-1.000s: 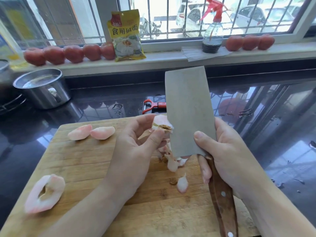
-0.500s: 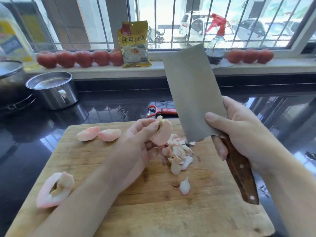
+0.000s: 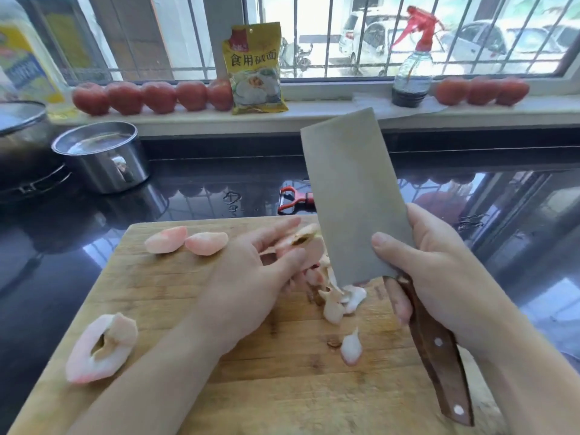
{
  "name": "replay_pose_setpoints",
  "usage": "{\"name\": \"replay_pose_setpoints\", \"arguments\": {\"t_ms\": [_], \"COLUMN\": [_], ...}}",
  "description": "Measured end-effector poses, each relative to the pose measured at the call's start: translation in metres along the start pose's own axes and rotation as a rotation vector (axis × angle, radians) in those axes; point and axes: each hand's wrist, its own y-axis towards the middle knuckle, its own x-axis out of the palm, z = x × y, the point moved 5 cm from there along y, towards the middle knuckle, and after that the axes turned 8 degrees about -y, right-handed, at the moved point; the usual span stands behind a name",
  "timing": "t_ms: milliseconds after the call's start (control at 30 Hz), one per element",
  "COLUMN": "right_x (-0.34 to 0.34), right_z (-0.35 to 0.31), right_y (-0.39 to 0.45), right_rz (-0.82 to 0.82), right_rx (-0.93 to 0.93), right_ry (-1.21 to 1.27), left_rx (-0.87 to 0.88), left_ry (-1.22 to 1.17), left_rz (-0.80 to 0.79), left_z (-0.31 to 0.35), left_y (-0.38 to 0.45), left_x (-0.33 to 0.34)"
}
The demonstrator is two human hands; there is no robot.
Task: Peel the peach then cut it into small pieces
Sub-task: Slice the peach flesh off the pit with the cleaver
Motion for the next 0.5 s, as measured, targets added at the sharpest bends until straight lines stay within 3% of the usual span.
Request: {"name": "replay_pose_setpoints", "arguments": {"t_ms": [233, 500], "right_x": [-0.001, -0.001], "right_z": [-0.001, 0.002], "right_y": [-0.004, -0.003], "right_rz": [0.001, 0.015], "right_rx": [-0.011, 0.007], "right_ry": [-0.009, -0.088], "left_rx": [0.117, 0.123], "left_ry": [-0.009, -0.056], "left_rz": [0.082, 0.094], "left_z": [0.009, 0.016], "left_y": [-0.004, -0.009], "left_x": [-0.002, -0.001]}}
